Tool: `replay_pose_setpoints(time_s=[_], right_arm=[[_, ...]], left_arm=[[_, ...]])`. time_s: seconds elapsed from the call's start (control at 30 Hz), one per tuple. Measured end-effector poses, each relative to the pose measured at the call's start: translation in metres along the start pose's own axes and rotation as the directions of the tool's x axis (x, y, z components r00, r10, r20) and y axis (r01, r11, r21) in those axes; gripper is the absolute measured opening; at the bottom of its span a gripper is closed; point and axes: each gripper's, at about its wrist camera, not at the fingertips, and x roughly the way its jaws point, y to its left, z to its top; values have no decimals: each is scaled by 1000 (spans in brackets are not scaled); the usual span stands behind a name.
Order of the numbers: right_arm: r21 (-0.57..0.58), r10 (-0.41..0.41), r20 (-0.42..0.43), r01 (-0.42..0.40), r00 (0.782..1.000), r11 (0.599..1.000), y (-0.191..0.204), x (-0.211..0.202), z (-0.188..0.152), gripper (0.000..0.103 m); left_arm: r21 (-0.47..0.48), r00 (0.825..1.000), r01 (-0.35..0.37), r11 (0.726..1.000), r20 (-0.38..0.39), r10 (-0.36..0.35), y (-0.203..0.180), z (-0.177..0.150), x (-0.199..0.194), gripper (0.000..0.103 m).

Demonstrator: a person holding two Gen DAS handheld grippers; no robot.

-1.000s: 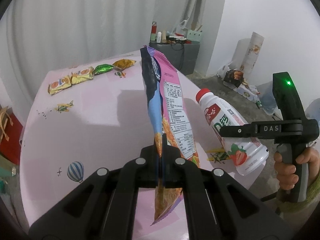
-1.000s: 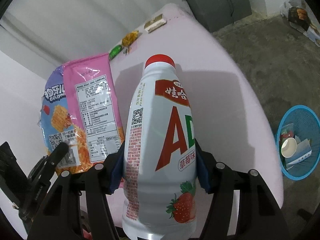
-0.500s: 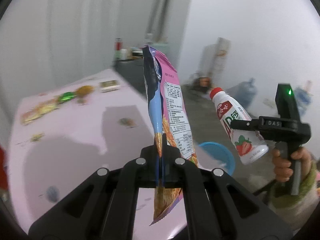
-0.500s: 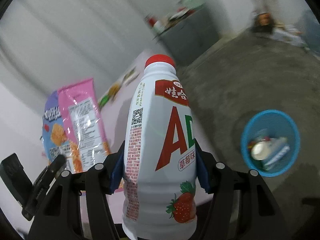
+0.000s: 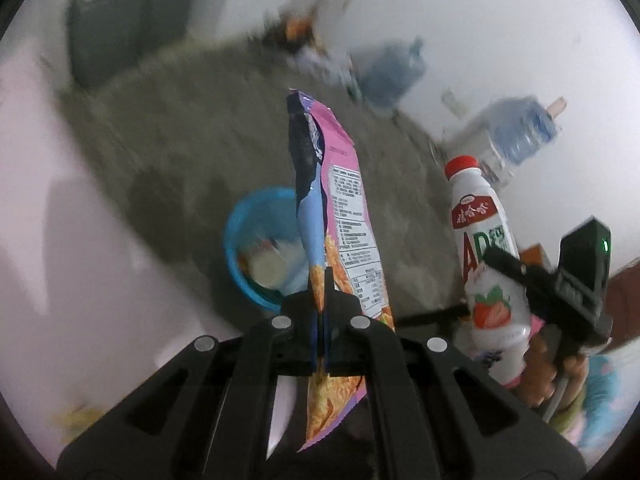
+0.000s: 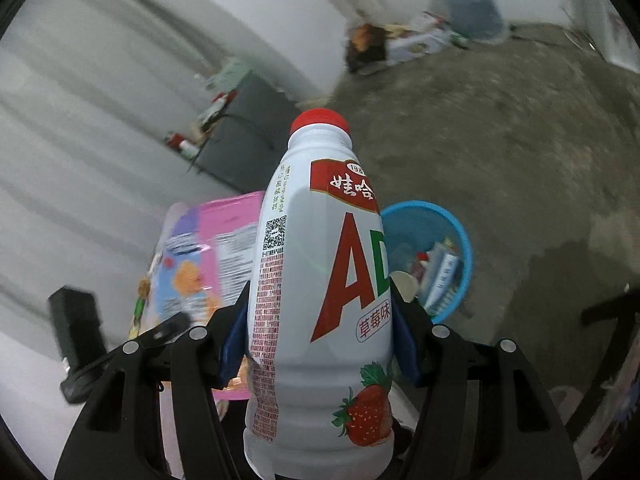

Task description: Collect trash

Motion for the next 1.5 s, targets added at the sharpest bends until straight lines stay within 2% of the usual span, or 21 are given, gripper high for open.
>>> replay_pose_setpoints(time_s=[0.1,0.2,0.27,0.33,0.53,0.63,0.67,0.7,0.73,0.8,0.9,1.0,1.1,1.23,1.3,1.33,1.4,1.43,1.5], right_arm=[[34,-22,-3,22,1000,999,-18,9,2,60],[66,-34,-20,36,999,997,-34,18,5,60],[82,-40,-27,42,999,996,-45,20,7,60],[97,-48,-30,51,998,994,-54,24,9,60],[125,-65,-58,72,996,990,-73,39,10,60],[126,-75,-73,84,994,988,-76,47,8,60],[126,-79,-79,88,994,988,-76,50,7,60],[127,-81,-89,92,993,988,-77,54,6,60],[125,-82,-98,94,992,988,-77,56,4,60],[118,-90,-119,104,989,987,-78,66,2,60],[109,-95,-144,112,985,988,-74,76,-1,60],[94,-97,-165,114,981,989,-66,88,1,60],[65,-83,-195,97,977,993,-53,108,7,60],[39,-90,-271,105,958,994,-43,162,15,62],[14,-134,-310,145,941,989,-48,197,20,73],[-5,-200,-322,210,925,978,-52,212,21,74],[-20,-284,-335,294,899,956,-59,227,22,74],[-6,-286,-329,301,900,954,-61,226,21,74],[23,-249,-300,268,921,963,-59,212,18,74]], left_arm=[[3,993,-30,1000,-116,30,-7,21,59,0],[-35,974,-52,998,-222,43,3,36,111,1],[-15,957,-121,993,-267,113,8,46,147,1],[-29,937,-154,988,-320,137,20,49,177,1],[-129,917,-178,976,-381,117,44,46,230,2],[-139,916,-186,973,-382,121,48,47,237,16],[-137,919,-190,972,-373,127,49,48,237,35],[-130,923,-208,969,-355,150,49,50,234,61],[-127,925,-231,965,-335,177,42,54,234,69],[-130,938,-241,962,-285,196,41,62,223,71],[-152,951,-214,965,-259,170,40,69,209,71],[-163,968,-186,969,-198,152,37,77,180,71],[-138,984,-148,979,-117,132,30,82,129,72],[-80,991,-134,988,-12,133,17,75,58,74],[-49,992,-118,992,46,120,13,61,14,80],[-37,990,-119,992,72,121,14,55,-4,81],[-16,980,-151,988,126,152,17,34,-38,83],[-5,972,-178,984,156,177,20,21,-57,83],[0,950,-231,973,214,225,28,-8,-90,83]])
